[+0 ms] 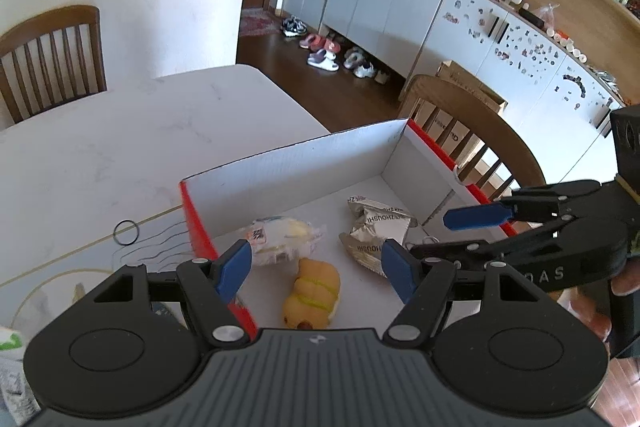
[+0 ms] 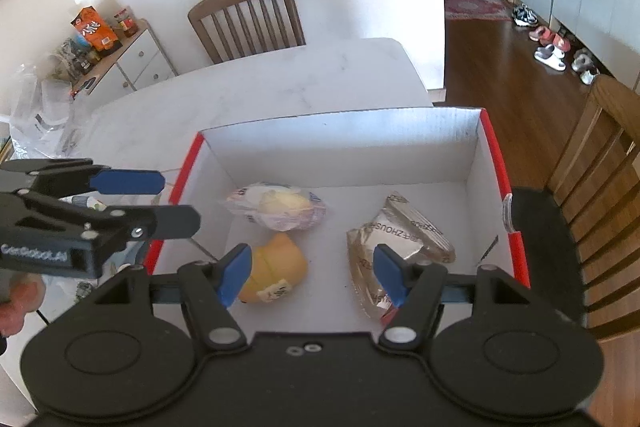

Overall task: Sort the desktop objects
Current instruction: 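Withdraw both tools from the box back over the table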

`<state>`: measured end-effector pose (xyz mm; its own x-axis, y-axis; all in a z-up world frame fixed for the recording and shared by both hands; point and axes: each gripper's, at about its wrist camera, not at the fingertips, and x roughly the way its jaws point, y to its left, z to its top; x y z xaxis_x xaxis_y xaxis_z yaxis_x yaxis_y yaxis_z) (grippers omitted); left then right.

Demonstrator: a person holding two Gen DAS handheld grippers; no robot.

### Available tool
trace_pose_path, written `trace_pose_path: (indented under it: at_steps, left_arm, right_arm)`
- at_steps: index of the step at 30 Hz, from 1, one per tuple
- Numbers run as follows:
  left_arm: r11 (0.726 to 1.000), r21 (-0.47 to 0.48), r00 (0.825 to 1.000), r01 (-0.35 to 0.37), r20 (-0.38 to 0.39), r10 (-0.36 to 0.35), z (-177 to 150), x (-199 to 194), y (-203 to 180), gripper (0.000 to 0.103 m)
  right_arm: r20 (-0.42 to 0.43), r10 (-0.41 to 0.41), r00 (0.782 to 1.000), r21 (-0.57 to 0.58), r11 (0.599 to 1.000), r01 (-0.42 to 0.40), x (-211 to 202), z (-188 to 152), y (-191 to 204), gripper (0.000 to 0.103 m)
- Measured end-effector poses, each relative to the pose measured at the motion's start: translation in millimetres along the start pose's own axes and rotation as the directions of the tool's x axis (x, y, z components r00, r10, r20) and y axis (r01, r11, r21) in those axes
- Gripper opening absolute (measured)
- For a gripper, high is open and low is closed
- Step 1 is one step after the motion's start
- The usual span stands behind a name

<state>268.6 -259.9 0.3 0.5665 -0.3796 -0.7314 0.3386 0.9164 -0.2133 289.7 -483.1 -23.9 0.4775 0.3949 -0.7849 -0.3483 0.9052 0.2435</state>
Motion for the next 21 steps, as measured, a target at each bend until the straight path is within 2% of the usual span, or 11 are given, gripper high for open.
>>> trace_pose_path:
  at_steps: [7,17,19,21]
  left_arm:
    - [1.0,-0.003,0.999,-0.006,0.043,0.006,-23.1,-31.8,8.8,0.071]
    - [1.0,-0.001,0.994,-0.023,0.107,0.023,-54.0,-74.5,37.2,0.071]
    - [1.0,0.004,0.993,-0.025,0.111,0.024,-61.9,-82.1,44.5,0.08]
    - [1.0,0.007,0.993,-0.027,0.119,0.026,-71.3,-89.5,51.3,0.08]
  right_arm:
    - [0.053,-0.013,0.999,-0.039,0.999,0.015,-12.2,-9.2,28.5,0.069]
    - [0.1,-0.034,0.994,-0.015,0.999,0.036,-17.0,-27.8,66.9,0.076]
    - [0.109,-0.035,0.993,-0.005,0.999,0.035,-19.2,-32.5,74.2,0.077]
    - [0.121,-0.037,0.992,-0.009,0.999,0.038,-21.1,-38.6,84.4,0.08]
